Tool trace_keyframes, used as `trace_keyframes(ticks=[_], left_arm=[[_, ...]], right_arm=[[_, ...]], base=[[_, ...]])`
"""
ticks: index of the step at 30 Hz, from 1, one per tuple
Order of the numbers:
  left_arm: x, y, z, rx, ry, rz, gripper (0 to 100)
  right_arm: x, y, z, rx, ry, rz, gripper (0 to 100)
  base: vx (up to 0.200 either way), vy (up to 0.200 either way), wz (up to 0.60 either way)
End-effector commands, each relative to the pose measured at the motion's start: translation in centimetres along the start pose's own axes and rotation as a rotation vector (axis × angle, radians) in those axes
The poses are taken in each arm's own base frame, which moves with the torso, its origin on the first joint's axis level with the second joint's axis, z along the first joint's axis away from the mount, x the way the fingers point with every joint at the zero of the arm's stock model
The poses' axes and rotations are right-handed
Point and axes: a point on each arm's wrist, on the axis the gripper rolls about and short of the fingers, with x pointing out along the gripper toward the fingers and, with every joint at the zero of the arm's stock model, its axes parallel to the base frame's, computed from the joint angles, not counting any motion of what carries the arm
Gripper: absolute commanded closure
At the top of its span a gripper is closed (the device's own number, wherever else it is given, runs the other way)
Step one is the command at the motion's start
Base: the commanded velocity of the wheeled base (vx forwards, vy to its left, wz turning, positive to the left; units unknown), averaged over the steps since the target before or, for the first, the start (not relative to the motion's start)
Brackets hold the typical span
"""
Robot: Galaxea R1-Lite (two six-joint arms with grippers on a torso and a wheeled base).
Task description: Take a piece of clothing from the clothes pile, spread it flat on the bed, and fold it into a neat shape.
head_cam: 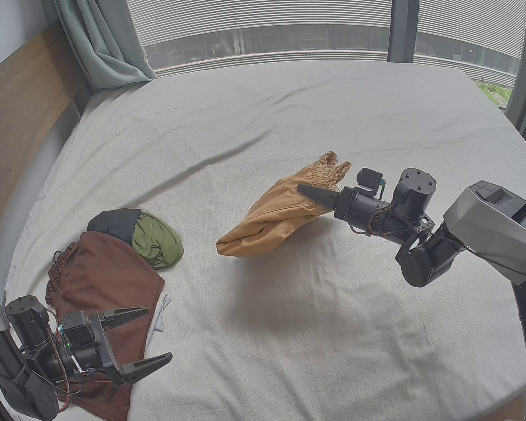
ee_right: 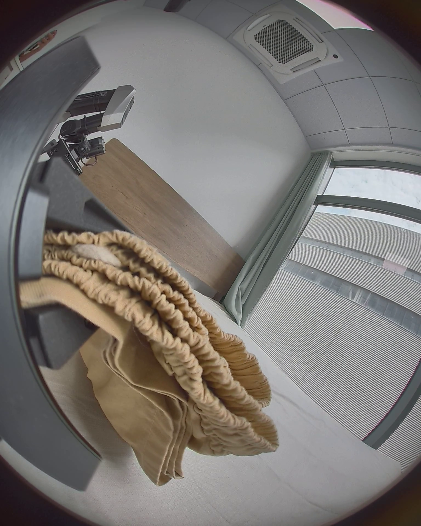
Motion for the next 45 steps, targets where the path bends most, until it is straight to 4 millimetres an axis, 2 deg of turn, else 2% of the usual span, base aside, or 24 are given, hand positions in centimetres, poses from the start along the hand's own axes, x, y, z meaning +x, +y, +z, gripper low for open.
trace_keyframes(ticks=[1,15,27,31,37,39,45], left_arm=[[0.0,0.0,0.0,-0.002,0.001,0.001,0],[0.0,0.0,-0.1,-0.003,0.002,-0.004,0],[0.0,-0.2,-0.3,-0.018,0.007,-0.010,0],[0.0,-0.2,-0.3,-0.017,0.006,-0.010,0],[0.0,-0.2,-0.4,-0.021,0.008,-0.011,0],[0.0,-0.2,-0.4,-0.022,0.009,-0.012,0],[0.1,-0.3,-0.4,-0.021,0.009,-0.017,0]], right_arm=[[0.1,-0.2,-0.1,-0.001,-0.001,0.001,100],[1.5,0.1,2.9,-0.052,-0.052,0.037,100],[3.3,-1.4,3.2,-0.066,-0.065,0.053,100],[3.0,-3.4,2.0,-0.044,-0.050,0.019,100],[1.4,-6.1,-2.2,0.040,0.024,-0.064,100],[1.0,-6.2,-2.7,0.049,0.035,-0.074,100],[-1.9,-6.5,-4.5,0.086,0.058,-0.127,100]], base=[[0.000,0.000,0.00],[0.000,0.000,0.00],[0.000,0.000,0.00],[0.000,0.000,0.00],[0.000,0.000,0.00],[0.000,0.000,0.00],[0.000,0.000,0.00]])
